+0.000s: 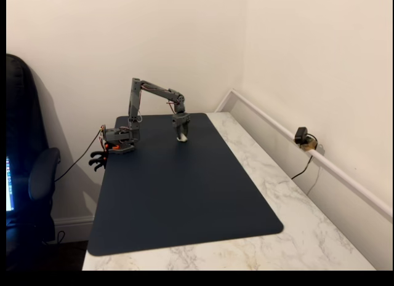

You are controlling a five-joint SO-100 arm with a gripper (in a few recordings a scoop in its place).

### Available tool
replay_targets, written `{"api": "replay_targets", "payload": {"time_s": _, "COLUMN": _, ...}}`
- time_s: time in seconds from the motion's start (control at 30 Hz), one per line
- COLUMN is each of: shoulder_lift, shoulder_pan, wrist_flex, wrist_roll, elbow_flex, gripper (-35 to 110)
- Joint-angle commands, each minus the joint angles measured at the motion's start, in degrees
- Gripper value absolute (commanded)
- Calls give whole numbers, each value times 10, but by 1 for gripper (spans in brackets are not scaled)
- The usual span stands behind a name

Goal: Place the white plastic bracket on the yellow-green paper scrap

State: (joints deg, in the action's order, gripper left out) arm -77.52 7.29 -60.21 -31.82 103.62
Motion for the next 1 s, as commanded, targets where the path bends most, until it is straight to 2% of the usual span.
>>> {"api": "replay_targets", "payload": {"time_s": 0.0, "shoulder_lift": -31, "shoulder_pan": 14, "wrist_flex": -13, "wrist_roll": -4, "elbow_flex": -11, "gripper": 36}}
{"api": "replay_targets", "payload": {"time_s": 0.1, "shoulder_lift": -45, "shoulder_pan": 15, "wrist_flex": -20, "wrist_roll": -4, "elbow_flex": -10, "gripper": 43}}
{"api": "replay_targets", "payload": {"time_s": 0.33, "shoulder_lift": -153, "shoulder_pan": -2, "wrist_flex": -76, "wrist_roll": -4, "elbow_flex": -24, "gripper": 42}}
{"api": "replay_targets", "payload": {"time_s": 0.4, "shoulder_lift": -189, "shoulder_pan": -13, "wrist_flex": -85, "wrist_roll": 0, "elbow_flex": -24, "gripper": 32}}
{"api": "replay_targets", "payload": {"time_s": 0.47, "shoulder_lift": -218, "shoulder_pan": -35, "wrist_flex": -86, "wrist_roll": 8, "elbow_flex": -22, "gripper": 11}}
{"api": "replay_targets", "payload": {"time_s": 0.53, "shoulder_lift": -250, "shoulder_pan": -66, "wrist_flex": -60, "wrist_roll": 25, "elbow_flex": -4, "gripper": 0}}
{"api": "replay_targets", "payload": {"time_s": 0.77, "shoulder_lift": -345, "shoulder_pan": -143, "wrist_flex": 31, "wrist_roll": 74, "elbow_flex": 93, "gripper": 0}}
{"api": "replay_targets", "payload": {"time_s": 0.97, "shoulder_lift": -456, "shoulder_pan": -169, "wrist_flex": 175, "wrist_roll": 203, "elbow_flex": 268, "gripper": 0}}
